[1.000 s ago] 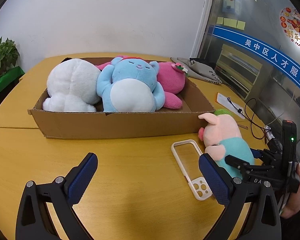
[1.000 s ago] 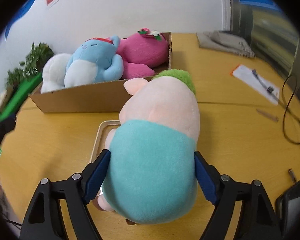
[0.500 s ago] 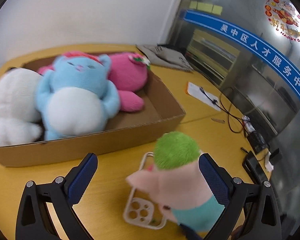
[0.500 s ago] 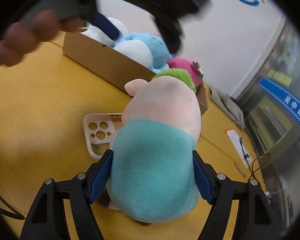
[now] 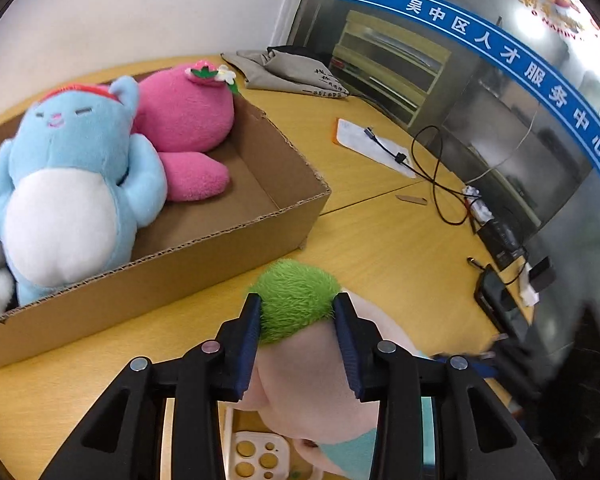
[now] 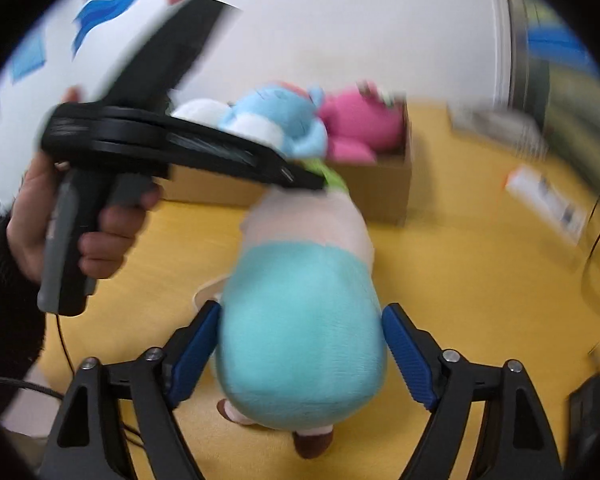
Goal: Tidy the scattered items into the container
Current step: 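Move both grippers to the pig plush and close them on its body, then carry the pig plush with both grippers and lower it into the box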
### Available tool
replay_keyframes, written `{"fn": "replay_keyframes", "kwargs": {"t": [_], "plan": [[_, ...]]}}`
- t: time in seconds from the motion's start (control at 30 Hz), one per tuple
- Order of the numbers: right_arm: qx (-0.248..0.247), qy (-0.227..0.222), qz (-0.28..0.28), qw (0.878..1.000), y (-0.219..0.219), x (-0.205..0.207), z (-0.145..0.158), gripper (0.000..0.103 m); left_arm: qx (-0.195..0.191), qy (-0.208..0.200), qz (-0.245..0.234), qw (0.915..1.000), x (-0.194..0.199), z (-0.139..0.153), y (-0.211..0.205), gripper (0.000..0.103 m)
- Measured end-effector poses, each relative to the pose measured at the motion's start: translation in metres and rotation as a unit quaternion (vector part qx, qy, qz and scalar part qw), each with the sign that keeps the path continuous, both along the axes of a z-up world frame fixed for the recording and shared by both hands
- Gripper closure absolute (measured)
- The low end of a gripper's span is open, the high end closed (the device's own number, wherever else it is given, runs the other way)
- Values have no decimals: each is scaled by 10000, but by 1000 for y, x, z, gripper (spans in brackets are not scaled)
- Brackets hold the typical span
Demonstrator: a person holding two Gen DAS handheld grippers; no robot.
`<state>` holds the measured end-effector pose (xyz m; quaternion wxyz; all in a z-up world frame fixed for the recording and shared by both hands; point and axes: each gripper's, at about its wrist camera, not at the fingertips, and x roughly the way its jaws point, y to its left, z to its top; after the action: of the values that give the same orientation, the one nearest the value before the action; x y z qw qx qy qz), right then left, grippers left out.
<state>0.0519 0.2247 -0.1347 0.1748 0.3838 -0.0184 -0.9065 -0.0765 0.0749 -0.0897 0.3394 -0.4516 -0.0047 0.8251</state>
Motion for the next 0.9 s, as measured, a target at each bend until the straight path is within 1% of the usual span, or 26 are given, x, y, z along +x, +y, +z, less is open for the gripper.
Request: {"fn": "replay_keyframes", "kwargs": {"t": [0.07, 0.1, 0.17, 0.23, 0.3, 0.37, 0.4, 0.47, 0.53, 0.6, 0.63, 0.67, 0.73, 0.77, 0.8, 0.83, 0.87, 0.9], "plan": [[-605, -490, 105, 9969, 11, -15, -17, 18, 92, -71, -122, 9999, -4, -3, 1, 60], [-735, -564, 147, 9956, 12, -18, -20, 19, 88, -50, -157, 9998, -4, -2, 1, 61], [-825, -535, 201, 9949, 11, -20, -21, 29, 98, 21, -226, 9997, -4, 1, 2, 65], [-833, -411, 210, 9955, 10, -19, -16, 34, 152, 67, -301, 9994, -3, 7, 2, 69], [-768, -238, 227, 9965, 10, -20, -10, 37, 174, 210, -356, 9990, -4, 19, 2, 70], [-683, 14, 262, 9973, 10, -24, 0, 38, 319, 503, -378, 9975, -6, 42, 0, 70], [-780, 173, 278, 9964, 14, -29, 9, 38, 374, 668, -389, 9963, -8, 53, 0, 70], [-961, 412, 318, 9940, 20, -42, 28, 38, 353, 1181, -370, 9917, -18, 85, 1, 70], [-776, 800, 338, 9932, 17, -65, 52, 38, 256, 1657, -277, 9855, -39, 113, 4, 70], [-524, 1137, 300, 9917, 11, -101, 75, 38, 175, 1905, -106, 9815, -71, 129, 5, 70], [-482, 1245, 289, 9906, 9, -118, 81, 38, 129, 1925, -15, 9812, -85, 132, 5, 70], [-370, 1377, 281, 9894, 5, -139, 83, 38, 34, 1906, 86, 9816, -105, 131, 5, 70], [-70, 1491, 242, 9885, -3, -175, 76, 37, -120, 1623, 206, 9865, -146, 117, 7, 70], [70, 1439, 204, 9894, -6, -195, 66, 37, -227, 1383, 226, 9899, -166, 103, 9, 70], [147, 1341, 173, 9907, -9, -207, 57, 37, -354, 1170, 234, 9922, -179, 89, 12, 74], [225, 1114, 152, 9934, -13, -218, 43, 37, -529, 996, 221, 9934, -190, 70, 17, 74], [243, 918, 127, 9954, -15, -226, 32, 37, -634, 975, 173, 9931, -194, 55, 21, 74], [224, 860, 84, 9960, -16, -226, 27, 37, -631, 981, 135, 9931, -196, 47, 22, 74]]}}
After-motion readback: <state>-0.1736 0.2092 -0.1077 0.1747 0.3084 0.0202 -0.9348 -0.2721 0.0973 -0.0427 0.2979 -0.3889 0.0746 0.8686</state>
